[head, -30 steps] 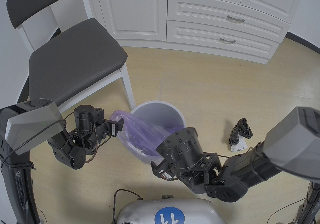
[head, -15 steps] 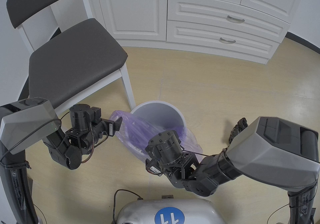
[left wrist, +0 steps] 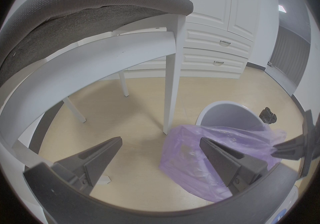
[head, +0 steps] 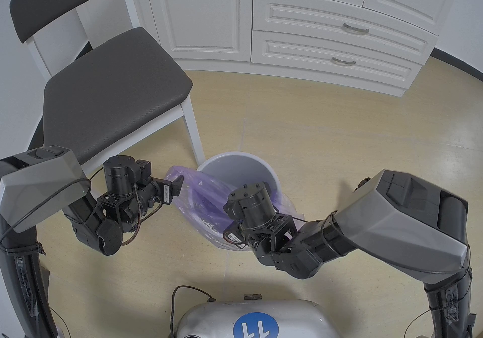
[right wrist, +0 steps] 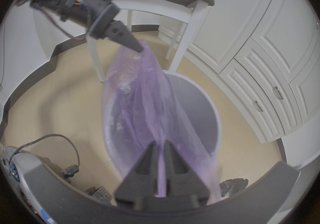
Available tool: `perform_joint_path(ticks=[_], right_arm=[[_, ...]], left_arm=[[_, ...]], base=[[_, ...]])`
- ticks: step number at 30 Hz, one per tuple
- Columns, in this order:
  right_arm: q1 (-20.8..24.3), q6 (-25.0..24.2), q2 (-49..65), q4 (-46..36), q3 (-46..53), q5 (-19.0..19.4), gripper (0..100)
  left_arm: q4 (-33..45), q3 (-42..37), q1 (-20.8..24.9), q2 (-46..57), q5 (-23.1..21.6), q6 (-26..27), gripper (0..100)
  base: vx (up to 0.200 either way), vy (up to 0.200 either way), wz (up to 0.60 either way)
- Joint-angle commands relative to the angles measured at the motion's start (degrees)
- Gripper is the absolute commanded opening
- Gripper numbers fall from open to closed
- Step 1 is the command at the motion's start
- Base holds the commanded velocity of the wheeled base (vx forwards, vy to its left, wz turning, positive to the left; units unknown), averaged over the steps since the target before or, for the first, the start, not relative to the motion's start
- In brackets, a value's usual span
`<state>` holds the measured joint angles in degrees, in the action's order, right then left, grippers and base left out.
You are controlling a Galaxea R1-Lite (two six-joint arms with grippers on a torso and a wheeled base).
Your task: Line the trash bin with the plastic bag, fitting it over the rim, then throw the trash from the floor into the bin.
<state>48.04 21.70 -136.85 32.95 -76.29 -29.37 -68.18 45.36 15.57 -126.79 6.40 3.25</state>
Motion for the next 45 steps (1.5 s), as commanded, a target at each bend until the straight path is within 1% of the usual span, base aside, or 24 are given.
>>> perform_joint_path(ticks=[1,2,8,9,10,11,12,17,19,21,24,28,30,31,33,37,39,40,42,43,45], right_arm=[[-1.5,-0.1,-0.3,-1.0,-4.0,0.0,0],[-1.5,-0.1,-0.3,-1.0,-4.0,0.0,0],[-5.5,-0.1,-3.1,-4.0,-15.8,0.0,0],[-5.5,-0.1,-3.1,-4.0,-15.8,0.0,0],[-6.4,-0.2,-4.5,-4.8,-19.8,-0.1,0],[-6.4,-0.2,-4.5,-4.8,-19.8,-0.1,0],[-7.2,-0.2,-6.7,-5.1,-24.5,-0.1,0],[-9.2,-0.8,-14.1,-5.1,-38.0,-0.7,0],[-9.6,-1.5,-16.5,-5.0,-38.3,-1.3,0],[-9.8,-1.8,-16.6,-4.7,-38.3,-1.1,0],[-9.8,-4.0,-17.5,-1.6,-38.3,-2.1,0],[-9.9,-4.1,-18.4,7.2,-38.3,-3.8,0],[-10.0,-4.1,-18.5,7.8,-38.3,-4.0,0],[-10.3,-3.8,-18.4,13.1,-38.3,-6.5,0],[-10.9,-2.7,-18.3,15.9,-38.3,-7.7,0],[-11.7,2.0,-19.3,22.2,-38.3,-7.5,0],[-11.7,3.8,-20.3,24.8,-38.3,-7.0,0],[-11.7,3.8,-20.3,24.8,-38.3,-7.0,0],[-11.3,5.1,-21.4,27.8,-38.3,-5.3,0],[-11.2,5.1,-21.5,28.0,-38.3,-4.9,100],[-10.8,5.2,-21.3,28.3,-38.3,-3.9,100]], left_arm=[[0.0,0.0,-0.2,0.1,0.0,0.0,100],[0.0,0.0,-0.2,0.1,0.0,0.0,100],[-0.3,0.5,-0.6,0.0,0.0,-0.1,100],[-0.3,0.5,-0.6,0.0,0.0,-0.1,100],[-0.4,0.6,-0.7,0.0,0.0,-0.1,100],[-0.4,0.6,-0.7,0.0,0.0,-0.1,100],[-0.5,0.6,-0.7,0.0,0.0,-0.1,100],[-0.5,0.6,-0.6,0.5,0.1,-0.2,100],[-0.5,0.4,-0.6,0.9,0.1,-0.2,100],[-0.5,0.4,-0.6,1.0,0.1,-0.2,100],[-1.0,0.3,-0.4,1.1,0.1,-0.2,100],[-1.3,0.3,-0.1,1.2,0.4,-0.2,100],[-1.3,0.3,-0.1,1.2,0.4,-0.2,100],[-1.3,0.1,-0.1,1.5,0.5,-0.2,100],[-1.3,0.0,0.0,1.6,0.5,-0.2,100],[-1.3,-0.2,0.4,1.5,0.5,-0.1,100],[-2.2,-0.3,0.4,1.1,0.5,-0.1,100],[-2.2,-0.3,0.4,1.1,0.5,-0.1,100],[-3.9,-0.3,0.4,0.5,0.4,-0.1,100],[-4.0,-0.4,0.4,0.5,0.4,-0.1,100],[-4.0,-0.4,0.4,0.5,0.4,-0.1,100]], base=[[0.0,0.0,0.0],[0.0,0.0,0.0],[0.0,0.0,0.0],[0.0,0.0,0.0],[0.0,0.0,0.0],[0.0,0.0,0.0],[0.0,0.0,0.0],[0.0,0.0,0.0],[0.0,0.0,0.0],[0.0,0.0,0.0],[0.0,0.0,0.0],[0.0,0.0,0.0],[0.0,0.0,0.0],[0.0,0.0,0.0],[0.0,0.0,0.0],[0.0,0.0,0.0],[0.0,0.0,0.0],[0.0,0.0,0.0],[0.0,0.0,0.0],[0.0,0.0,0.0],[0.0,0.0,0.0]])
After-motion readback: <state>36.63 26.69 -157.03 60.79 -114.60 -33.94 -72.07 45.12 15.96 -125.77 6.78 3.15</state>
